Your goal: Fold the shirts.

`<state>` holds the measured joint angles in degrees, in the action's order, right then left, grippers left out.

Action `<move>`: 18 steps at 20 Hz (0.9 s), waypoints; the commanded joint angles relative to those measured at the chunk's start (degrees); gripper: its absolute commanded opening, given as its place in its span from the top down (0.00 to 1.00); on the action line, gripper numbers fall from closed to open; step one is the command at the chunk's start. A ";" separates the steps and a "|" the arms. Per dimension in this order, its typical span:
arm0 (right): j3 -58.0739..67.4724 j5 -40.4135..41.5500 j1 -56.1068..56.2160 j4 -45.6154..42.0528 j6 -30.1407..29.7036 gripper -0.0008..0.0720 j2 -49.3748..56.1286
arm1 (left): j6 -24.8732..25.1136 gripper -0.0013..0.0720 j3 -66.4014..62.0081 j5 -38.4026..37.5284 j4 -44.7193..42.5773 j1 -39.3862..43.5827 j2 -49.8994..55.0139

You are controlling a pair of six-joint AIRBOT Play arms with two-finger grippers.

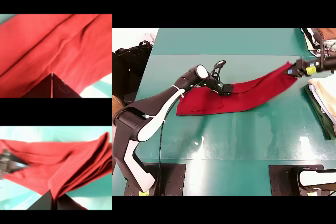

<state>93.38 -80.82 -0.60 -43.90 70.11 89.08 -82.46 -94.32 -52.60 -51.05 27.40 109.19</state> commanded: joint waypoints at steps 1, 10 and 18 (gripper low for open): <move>7.08 -0.13 6.93 0.92 2.54 0.97 -1.07 | -0.28 0.94 -0.90 1.01 0.94 1.09 2.10; 11.63 4.52 19.12 0.90 2.71 0.97 -1.07 | -0.04 0.95 -2.25 0.02 -0.39 -0.48 0.79; 11.63 13.64 31.85 4.11 -1.75 0.97 3.93 | 0.46 0.94 -2.80 -8.33 -14.27 -17.88 -15.93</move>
<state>104.92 -71.44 26.20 -42.28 70.74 90.63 -82.59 -96.84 -56.82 -59.75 15.99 99.02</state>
